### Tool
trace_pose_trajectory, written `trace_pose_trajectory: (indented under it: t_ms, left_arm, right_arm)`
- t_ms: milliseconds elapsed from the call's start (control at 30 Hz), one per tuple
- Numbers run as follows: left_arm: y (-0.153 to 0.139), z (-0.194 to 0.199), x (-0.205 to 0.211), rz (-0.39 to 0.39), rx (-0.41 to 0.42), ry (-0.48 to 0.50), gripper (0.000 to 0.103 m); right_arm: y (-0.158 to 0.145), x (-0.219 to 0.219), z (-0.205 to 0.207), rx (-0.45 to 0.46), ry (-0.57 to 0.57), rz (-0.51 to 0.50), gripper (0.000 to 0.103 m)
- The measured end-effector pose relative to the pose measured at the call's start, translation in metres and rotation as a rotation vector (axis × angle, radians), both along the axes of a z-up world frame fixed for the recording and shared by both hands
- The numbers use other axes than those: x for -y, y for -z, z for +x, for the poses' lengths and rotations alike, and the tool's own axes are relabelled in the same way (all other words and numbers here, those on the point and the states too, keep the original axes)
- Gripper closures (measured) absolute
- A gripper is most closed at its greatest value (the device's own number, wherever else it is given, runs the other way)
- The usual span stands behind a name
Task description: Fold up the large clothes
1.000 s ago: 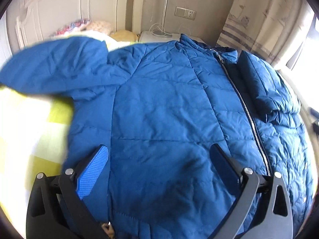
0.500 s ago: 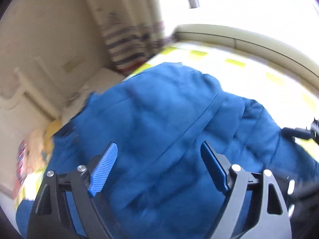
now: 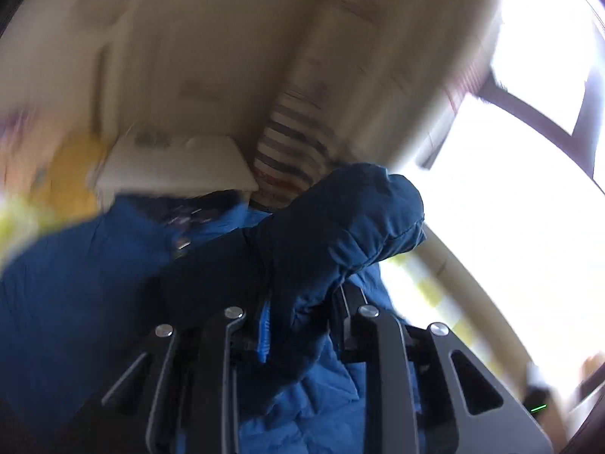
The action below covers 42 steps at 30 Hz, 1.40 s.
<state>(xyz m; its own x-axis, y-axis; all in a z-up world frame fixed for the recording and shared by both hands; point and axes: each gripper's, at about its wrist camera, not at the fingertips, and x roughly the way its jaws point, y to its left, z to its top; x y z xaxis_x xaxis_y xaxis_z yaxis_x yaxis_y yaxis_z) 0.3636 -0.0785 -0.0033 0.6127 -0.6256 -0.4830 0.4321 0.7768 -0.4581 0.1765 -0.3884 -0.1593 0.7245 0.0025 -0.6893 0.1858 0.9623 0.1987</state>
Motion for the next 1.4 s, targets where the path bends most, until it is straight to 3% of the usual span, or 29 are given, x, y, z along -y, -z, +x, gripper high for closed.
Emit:
trace_pose_trajectory:
  t_ms: [67,133,200,233,333,467,533,633,667,700,767,833,900,967,1033,1100,1200,1400]
  left_arm:
    - [0.017,0.007,-0.064,-0.147,-0.101,-0.078,0.072]
    - [0.04,0.0,-0.114,-0.199,-0.173,-0.147,0.058]
    - [0.059,-0.003,-0.14,-0.196,-0.232,-0.169,0.015]
    - [0.069,-0.007,-0.151,-0.202,-0.258,-0.182,0.011]
    - [0.108,-0.008,-0.178,-0.277,-0.386,-0.208,0.014]
    - [0.091,-0.024,-0.18,-0.242,-0.298,-0.296,0.018]
    - [0.073,-0.037,-0.169,-0.136,-0.225,-0.326,0.018]
    - [0.036,-0.072,-0.131,0.183,0.028,-0.43,0.018]
    - [0.018,-0.088,-0.131,0.283,0.156,-0.49,0.016]
    - [0.008,-0.1,-0.124,0.341,0.253,-0.54,0.013]
    - [-0.005,-0.115,-0.122,0.351,0.374,-0.613,0.006]
    - [-0.008,-0.107,-0.12,0.308,0.34,-0.578,0.003]
    - [0.001,-0.071,-0.11,0.331,0.198,-0.471,0.003]
    - [0.032,-0.032,-0.1,0.375,0.032,-0.373,0.004]
    - [0.063,-0.01,-0.092,0.418,-0.069,-0.298,0.004]
    - [0.086,-0.009,-0.089,0.438,-0.09,-0.27,0.004]
    - [0.087,-0.013,-0.084,0.437,-0.037,-0.227,0.003]
    - [0.088,-0.032,-0.093,0.369,-0.002,-0.217,0.003]
  right_arm:
    - [0.0,0.0,0.0,0.001,-0.001,0.004,0.034]
    - [0.0,0.0,-0.001,0.002,-0.004,0.006,0.032]
    - [0.0,-0.001,0.0,0.0,-0.007,0.004,0.032]
    - [0.0,-0.001,0.0,0.0,-0.007,0.003,0.032]
    - [0.001,-0.001,0.0,-0.001,-0.006,-0.002,0.032]
    - [0.001,-0.001,0.001,-0.003,-0.003,-0.011,0.032]
    - [0.001,-0.001,0.002,-0.004,-0.003,-0.012,0.032]
    - [0.001,-0.001,0.002,-0.007,-0.003,-0.019,0.032]
    - [0.002,-0.002,0.002,-0.008,-0.002,-0.022,0.032]
    - [0.002,-0.002,0.003,-0.01,-0.002,-0.026,0.032]
    - [0.002,-0.003,0.003,-0.012,-0.001,-0.031,0.032]
    - [0.003,-0.003,0.004,-0.012,-0.001,-0.032,0.032]
    - [0.003,-0.003,0.003,-0.013,-0.001,-0.034,0.032]
    - [0.001,-0.004,0.002,-0.01,0.005,-0.047,0.032]
    - [-0.007,-0.008,-0.003,0.008,0.013,-0.072,0.032]
    - [-0.02,-0.013,-0.005,0.037,-0.018,-0.083,0.032]
    - [-0.041,-0.027,0.007,0.068,-0.069,-0.154,0.031]
    - [-0.063,-0.062,0.095,0.067,-0.186,-0.216,0.031]
